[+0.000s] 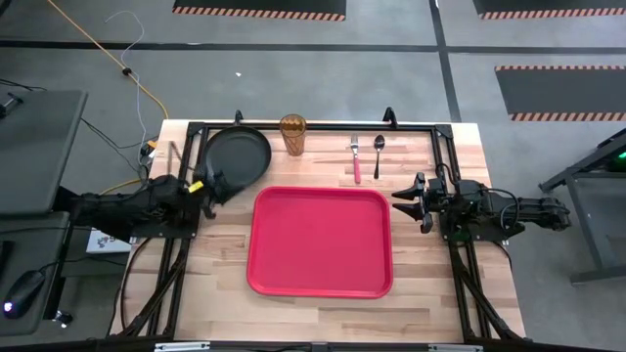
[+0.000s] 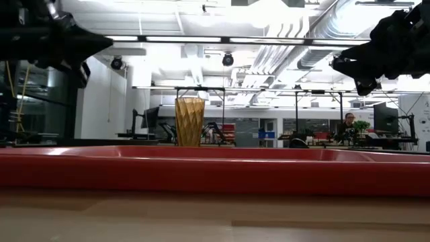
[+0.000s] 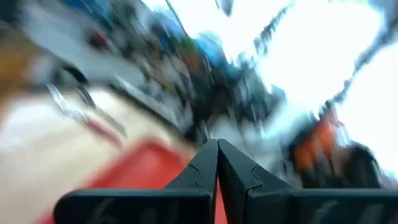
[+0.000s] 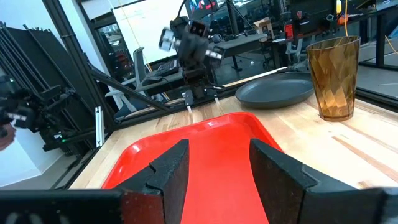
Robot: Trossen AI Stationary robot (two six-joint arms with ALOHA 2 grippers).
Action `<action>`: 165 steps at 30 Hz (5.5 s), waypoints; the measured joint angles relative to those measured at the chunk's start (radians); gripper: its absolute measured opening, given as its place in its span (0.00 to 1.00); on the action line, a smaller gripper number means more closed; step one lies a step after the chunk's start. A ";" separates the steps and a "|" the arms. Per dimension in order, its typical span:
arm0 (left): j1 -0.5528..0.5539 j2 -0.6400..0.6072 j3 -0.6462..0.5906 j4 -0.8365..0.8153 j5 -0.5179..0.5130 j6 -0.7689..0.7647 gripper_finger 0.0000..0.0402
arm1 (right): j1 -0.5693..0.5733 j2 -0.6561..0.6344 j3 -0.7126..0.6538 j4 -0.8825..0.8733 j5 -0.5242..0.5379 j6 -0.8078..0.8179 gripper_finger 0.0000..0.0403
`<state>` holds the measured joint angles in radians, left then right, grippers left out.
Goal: Pick and place plate/cup/fork/spoon on tray
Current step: Put the black plate on the red tray, then put the orange cup on the top left side of the the black plate on the red tray
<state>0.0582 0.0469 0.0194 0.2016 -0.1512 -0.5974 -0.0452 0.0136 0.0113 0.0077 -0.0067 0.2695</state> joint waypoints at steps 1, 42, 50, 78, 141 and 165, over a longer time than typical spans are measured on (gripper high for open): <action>0.000 0.015 0.010 0.022 -0.043 -0.014 0.02 | 0.000 0.000 0.000 0.000 0.000 0.000 0.40; 0.439 1.314 0.646 -0.957 -0.042 0.291 0.66 | 0.000 0.000 0.000 0.000 0.000 0.002 0.40; 0.431 1.418 0.649 -0.932 -0.043 0.277 0.42 | 0.000 0.000 0.000 0.000 0.000 0.000 0.40; 0.069 1.196 1.464 -1.587 -0.159 0.282 0.00 | 0.000 0.000 0.000 0.000 0.000 0.002 0.40; -0.379 1.990 1.631 -1.122 0.223 0.621 0.49 | 0.000 0.000 0.000 0.000 0.000 0.002 0.40; -0.187 1.609 1.987 -1.267 -0.120 0.388 0.61 | 0.000 0.000 0.000 0.000 0.000 0.000 0.40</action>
<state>-0.1284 1.6562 2.0063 -1.0655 -0.2713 -0.2095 -0.0452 0.0139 0.0109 0.0079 -0.0067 0.2698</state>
